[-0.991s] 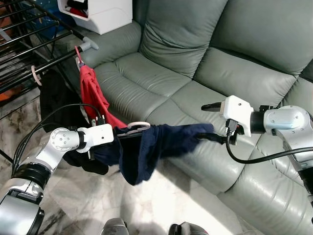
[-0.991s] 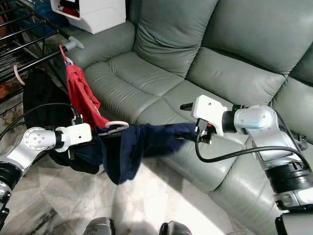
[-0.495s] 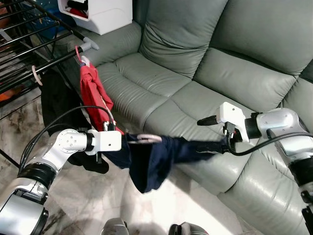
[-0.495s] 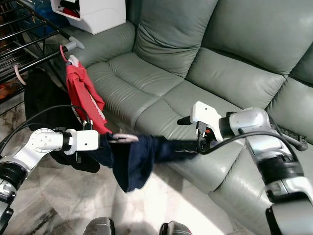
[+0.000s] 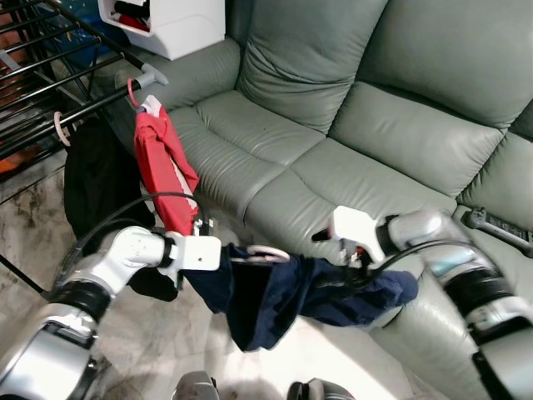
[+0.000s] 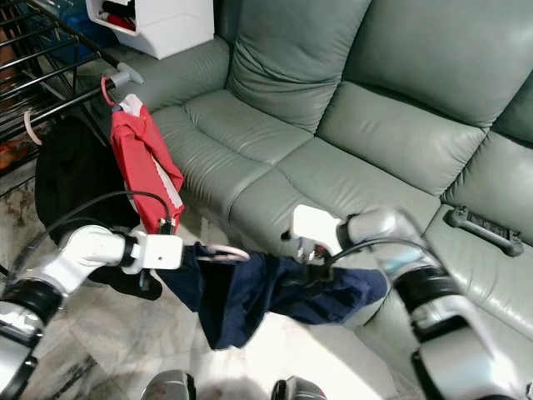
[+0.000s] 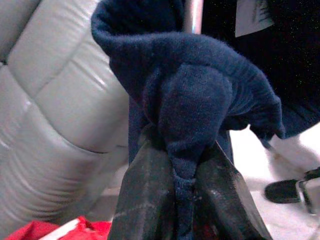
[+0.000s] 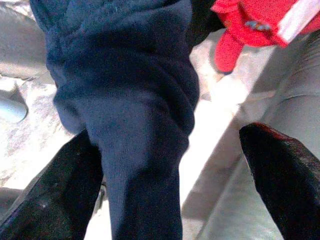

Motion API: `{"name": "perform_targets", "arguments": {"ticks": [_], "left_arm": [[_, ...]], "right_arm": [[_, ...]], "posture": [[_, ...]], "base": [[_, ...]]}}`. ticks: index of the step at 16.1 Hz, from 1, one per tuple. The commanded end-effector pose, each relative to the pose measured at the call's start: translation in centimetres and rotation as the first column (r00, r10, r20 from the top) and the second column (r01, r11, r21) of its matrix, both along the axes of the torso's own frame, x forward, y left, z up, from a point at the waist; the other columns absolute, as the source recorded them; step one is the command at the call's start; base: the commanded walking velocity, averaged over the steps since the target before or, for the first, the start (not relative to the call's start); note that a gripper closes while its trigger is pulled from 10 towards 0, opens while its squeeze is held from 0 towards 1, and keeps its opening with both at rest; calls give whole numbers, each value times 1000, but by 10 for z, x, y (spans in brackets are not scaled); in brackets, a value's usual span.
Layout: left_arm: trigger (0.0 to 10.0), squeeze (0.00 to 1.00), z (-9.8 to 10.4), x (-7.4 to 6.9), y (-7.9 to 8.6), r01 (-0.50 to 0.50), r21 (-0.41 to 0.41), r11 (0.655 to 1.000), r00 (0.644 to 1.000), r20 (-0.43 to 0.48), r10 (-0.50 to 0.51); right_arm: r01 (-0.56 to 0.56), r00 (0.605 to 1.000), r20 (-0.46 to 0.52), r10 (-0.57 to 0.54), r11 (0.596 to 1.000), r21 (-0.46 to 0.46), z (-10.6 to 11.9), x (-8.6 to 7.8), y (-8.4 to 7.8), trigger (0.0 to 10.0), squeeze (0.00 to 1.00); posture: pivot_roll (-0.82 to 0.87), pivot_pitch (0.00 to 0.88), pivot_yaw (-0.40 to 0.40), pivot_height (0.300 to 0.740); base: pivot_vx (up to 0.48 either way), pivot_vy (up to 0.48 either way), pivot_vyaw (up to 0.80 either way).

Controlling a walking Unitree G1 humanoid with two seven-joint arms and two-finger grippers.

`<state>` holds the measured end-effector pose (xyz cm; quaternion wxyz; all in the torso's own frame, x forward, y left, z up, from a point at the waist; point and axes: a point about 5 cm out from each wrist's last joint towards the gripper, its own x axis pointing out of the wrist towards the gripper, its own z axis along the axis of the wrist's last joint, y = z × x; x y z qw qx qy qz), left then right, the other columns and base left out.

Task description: Hang hanger

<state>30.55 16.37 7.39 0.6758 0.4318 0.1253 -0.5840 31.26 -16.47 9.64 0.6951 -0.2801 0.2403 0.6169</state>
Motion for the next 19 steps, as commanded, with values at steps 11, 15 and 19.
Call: {"name": "perform_targets", "arguments": {"ticks": [11,15,19], "left_arm": [[0,0,0,7,-9,-2,12,1000,1000,-14,3],[0,0,-1,7,-9,-2,17,1000,1000,-15,2],[0,0,-3,6,-10,-5,19,1000,1000,-17,6]], "right_arm": [[-70,987,130,95,980,-185,-26,3,13,0,0],[-39,975,207,78,982,-185,-22,11,14,0,0],[-33,966,251,64,992,-123,-16,16,21,0,0]], "posture": [[-57,48,3,740],[-57,38,1,740],[-59,36,-1,740]], "base": [[0,0,0],[0,0,0],[0,0,0]]}}
